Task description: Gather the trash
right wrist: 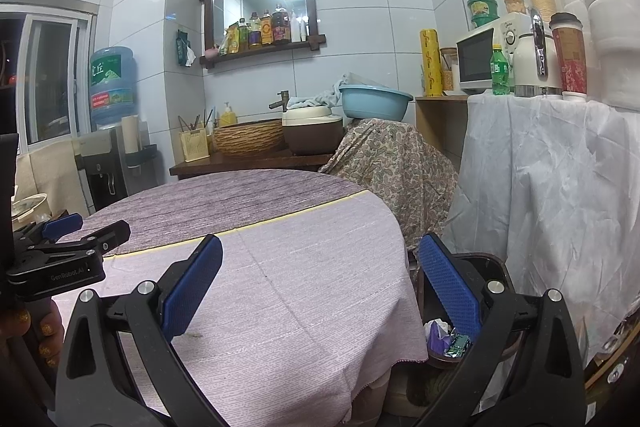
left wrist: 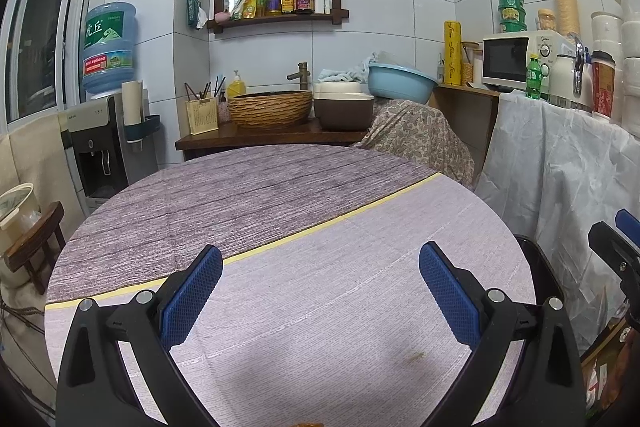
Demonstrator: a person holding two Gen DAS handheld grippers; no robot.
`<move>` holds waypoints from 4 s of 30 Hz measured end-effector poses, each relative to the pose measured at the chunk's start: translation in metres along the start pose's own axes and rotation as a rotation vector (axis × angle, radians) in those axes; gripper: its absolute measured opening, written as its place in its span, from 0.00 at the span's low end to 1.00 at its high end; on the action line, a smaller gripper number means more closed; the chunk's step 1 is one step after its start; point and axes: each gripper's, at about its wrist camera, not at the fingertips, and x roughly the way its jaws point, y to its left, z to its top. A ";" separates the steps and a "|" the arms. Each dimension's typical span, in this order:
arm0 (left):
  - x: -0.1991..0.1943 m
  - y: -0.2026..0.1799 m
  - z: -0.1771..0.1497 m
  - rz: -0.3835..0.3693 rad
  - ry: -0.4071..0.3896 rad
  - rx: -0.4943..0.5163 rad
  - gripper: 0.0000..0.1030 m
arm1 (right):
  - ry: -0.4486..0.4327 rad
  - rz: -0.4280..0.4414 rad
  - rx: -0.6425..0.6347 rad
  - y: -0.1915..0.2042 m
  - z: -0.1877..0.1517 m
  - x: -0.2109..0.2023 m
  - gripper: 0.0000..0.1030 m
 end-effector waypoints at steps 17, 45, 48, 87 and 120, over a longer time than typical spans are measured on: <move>0.001 -0.001 -0.001 0.001 0.006 0.000 0.95 | 0.003 0.001 0.002 0.000 0.000 0.000 0.94; 0.001 -0.004 -0.004 0.009 0.010 -0.005 0.95 | 0.008 0.003 0.003 0.000 -0.003 0.001 0.94; 0.001 -0.004 -0.004 0.009 0.012 -0.005 0.95 | 0.008 0.002 0.003 0.001 -0.003 0.001 0.94; 0.002 -0.007 -0.004 0.005 0.012 -0.007 0.95 | 0.009 0.003 0.004 0.002 -0.003 0.000 0.94; 0.001 -0.004 -0.004 0.001 0.009 -0.009 0.95 | 0.014 0.003 0.001 0.006 -0.008 -0.001 0.94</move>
